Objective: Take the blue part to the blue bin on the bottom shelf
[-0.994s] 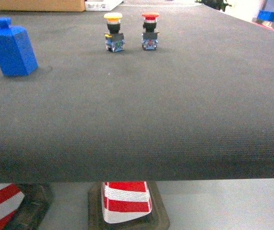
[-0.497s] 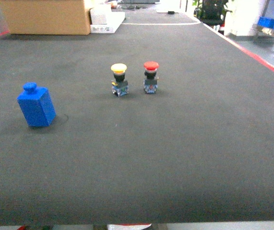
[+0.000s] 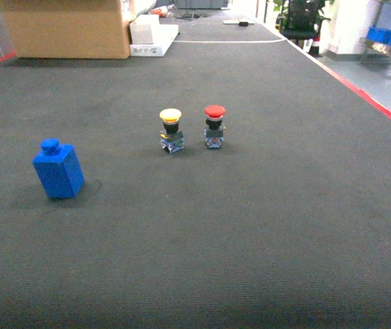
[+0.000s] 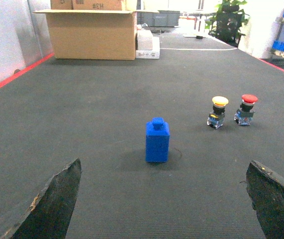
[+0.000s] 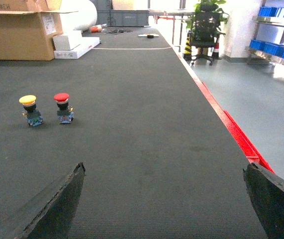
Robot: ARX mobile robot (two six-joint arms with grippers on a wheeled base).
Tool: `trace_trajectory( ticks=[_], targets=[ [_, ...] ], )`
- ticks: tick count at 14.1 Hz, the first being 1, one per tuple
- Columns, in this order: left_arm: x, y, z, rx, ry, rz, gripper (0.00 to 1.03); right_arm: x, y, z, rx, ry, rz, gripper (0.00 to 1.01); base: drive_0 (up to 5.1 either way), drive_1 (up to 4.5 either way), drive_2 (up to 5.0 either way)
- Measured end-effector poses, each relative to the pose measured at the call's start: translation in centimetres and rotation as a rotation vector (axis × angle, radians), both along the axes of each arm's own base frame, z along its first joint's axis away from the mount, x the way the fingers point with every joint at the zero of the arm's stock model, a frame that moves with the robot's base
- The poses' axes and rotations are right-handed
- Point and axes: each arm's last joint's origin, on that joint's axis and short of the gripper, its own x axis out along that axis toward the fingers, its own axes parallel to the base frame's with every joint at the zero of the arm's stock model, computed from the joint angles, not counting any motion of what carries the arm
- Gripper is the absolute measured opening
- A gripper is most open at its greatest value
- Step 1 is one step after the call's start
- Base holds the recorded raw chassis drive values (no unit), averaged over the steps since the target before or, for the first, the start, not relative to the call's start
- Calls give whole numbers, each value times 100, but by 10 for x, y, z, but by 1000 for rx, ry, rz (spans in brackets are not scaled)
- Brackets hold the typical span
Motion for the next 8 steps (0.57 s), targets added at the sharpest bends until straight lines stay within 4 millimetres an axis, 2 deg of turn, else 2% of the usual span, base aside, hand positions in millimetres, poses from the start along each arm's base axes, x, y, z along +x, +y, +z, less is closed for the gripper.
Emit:
trace_trajectory(
  ticks=[1, 2, 4, 8],
  targets=[
    [0, 0, -2, -9, 53, 22, 98, 0, 0, 0, 0, 0, 0, 98, 0, 0, 0],
    [15, -11, -4, -62, 229, 117, 98, 0, 0, 0, 0, -1, 0, 98, 0, 0, 0],
    [39, -19, 0, -82, 187, 86, 98, 0, 0, 0, 0, 0, 0, 98, 0, 0, 0],
    [120, -40, 11, -93, 125, 45, 98, 0, 0, 0, 0, 1, 0, 98, 0, 0, 0]
  ],
)
